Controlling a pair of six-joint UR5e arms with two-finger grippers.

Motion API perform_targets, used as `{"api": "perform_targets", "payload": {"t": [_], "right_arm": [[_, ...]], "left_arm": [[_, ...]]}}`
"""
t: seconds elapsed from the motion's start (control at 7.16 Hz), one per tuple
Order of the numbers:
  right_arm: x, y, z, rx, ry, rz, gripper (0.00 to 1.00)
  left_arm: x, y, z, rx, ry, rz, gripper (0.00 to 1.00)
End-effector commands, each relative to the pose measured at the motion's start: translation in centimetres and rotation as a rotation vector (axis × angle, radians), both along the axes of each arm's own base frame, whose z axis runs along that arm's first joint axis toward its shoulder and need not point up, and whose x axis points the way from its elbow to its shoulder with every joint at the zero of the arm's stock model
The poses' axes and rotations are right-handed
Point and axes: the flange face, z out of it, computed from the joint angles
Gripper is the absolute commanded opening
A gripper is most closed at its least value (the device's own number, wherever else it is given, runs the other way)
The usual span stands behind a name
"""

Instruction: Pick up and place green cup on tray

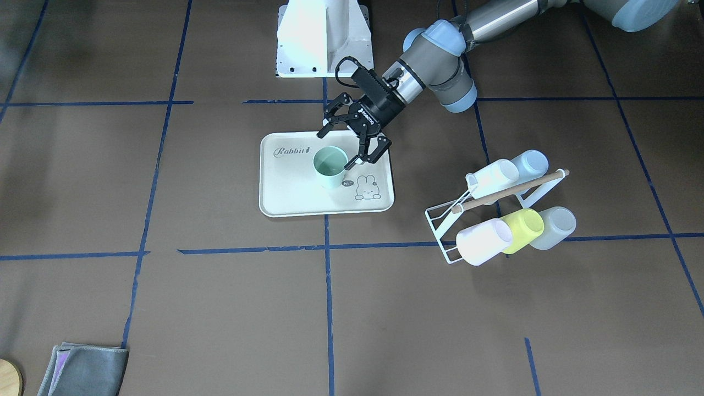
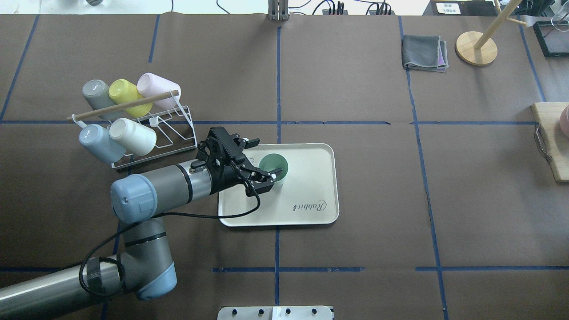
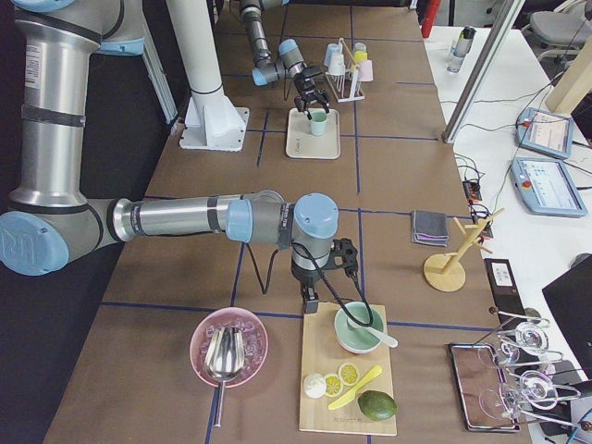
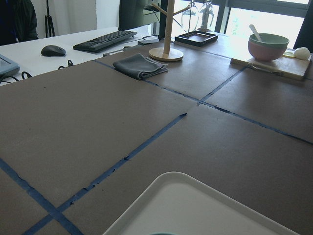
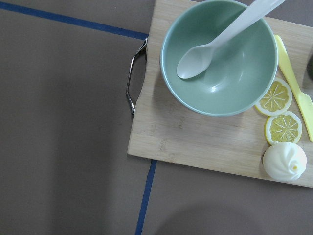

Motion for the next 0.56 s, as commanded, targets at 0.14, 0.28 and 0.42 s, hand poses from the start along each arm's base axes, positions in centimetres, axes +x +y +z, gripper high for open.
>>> {"api": "perform_targets", "payload": {"t": [0.14, 0.28, 0.42], "right_arm": [[0.0, -0.5, -0.7, 0.015, 0.0, 0.003, 1.0], [0.0, -0.9, -1.0, 0.021, 0.002, 0.003, 1.0], [0.0, -1.0, -1.0, 0.024, 0.003, 0.002, 1.0]], "left_arm": [[-15.3, -9.6, 3.0, -0.1, -0.169, 0.107, 1.0], [-22.0, -13.0, 3.8, -0.113, -0.202, 0.15, 1.0], [-27.9, -14.5, 6.4, -0.077, -0.255, 0.186, 1.0]]}}
